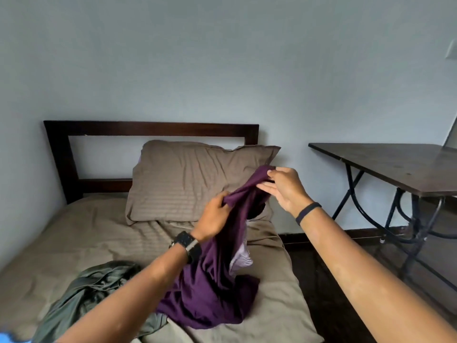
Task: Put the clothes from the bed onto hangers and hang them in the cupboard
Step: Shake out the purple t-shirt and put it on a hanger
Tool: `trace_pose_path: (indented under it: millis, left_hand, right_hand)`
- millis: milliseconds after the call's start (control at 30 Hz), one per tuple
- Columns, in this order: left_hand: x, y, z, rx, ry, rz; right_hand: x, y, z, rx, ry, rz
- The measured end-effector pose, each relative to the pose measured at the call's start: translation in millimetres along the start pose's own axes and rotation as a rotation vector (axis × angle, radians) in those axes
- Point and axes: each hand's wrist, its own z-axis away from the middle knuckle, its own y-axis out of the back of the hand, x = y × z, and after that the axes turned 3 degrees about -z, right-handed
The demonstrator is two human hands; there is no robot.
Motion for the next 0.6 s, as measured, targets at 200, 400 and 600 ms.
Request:
trace_pose_path:
  millis: [200,400,600]
  left_hand:
    - [42.6,32.6,-22.9,-0.227,0.027,0.092]
    - [75.3,46.2,-28.3,-0.206,-0.165,0.143]
    - [47.3,60.7,-18.3,-0.215,-0.203,0.015]
  right_hand:
    - [-9.0,9.1,15.4,-0.305,0.624,0.837]
    - [-21.2,-13.7,12.4,-0.451,0.472,1.007]
    - [-56.9,-26.0,8.0,-0.44,0.519,0.987]
